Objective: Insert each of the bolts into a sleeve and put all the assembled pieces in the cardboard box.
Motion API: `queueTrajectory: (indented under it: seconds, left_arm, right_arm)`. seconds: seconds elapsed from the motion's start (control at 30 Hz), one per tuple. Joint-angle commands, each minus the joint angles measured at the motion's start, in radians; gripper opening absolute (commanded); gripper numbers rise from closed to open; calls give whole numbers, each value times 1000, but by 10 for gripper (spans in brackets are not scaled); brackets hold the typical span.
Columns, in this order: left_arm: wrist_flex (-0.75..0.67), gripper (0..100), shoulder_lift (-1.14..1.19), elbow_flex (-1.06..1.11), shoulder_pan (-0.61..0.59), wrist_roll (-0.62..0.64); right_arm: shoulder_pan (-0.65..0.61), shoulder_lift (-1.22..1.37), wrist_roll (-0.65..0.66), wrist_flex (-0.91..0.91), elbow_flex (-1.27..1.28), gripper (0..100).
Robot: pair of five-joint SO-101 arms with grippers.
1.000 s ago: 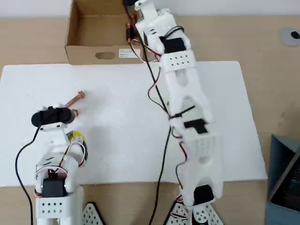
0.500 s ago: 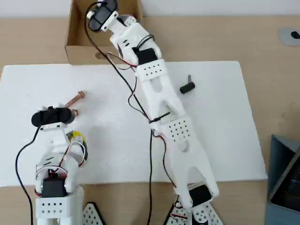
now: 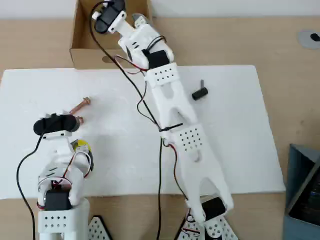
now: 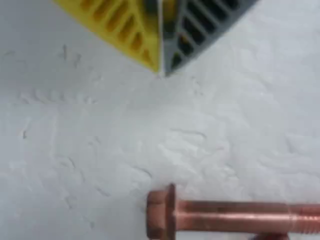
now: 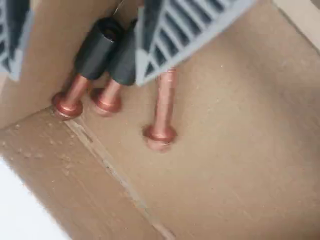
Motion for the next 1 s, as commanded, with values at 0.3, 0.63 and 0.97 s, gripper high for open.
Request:
queueTrajectory:
  seconds: [0.3,0.63,0.97]
  left_arm:
    - [-12,1,-5,-8,-8,-5]
    - [-12,1,-5,-9,-8,-3]
    - [-12,1,-5,-9,-8,-3]
  right_arm:
    - [13,-134,6,470,-223,131]
    - [28,-332,5,827,-225,9]
    - [153,-467,9,987,-214,12]
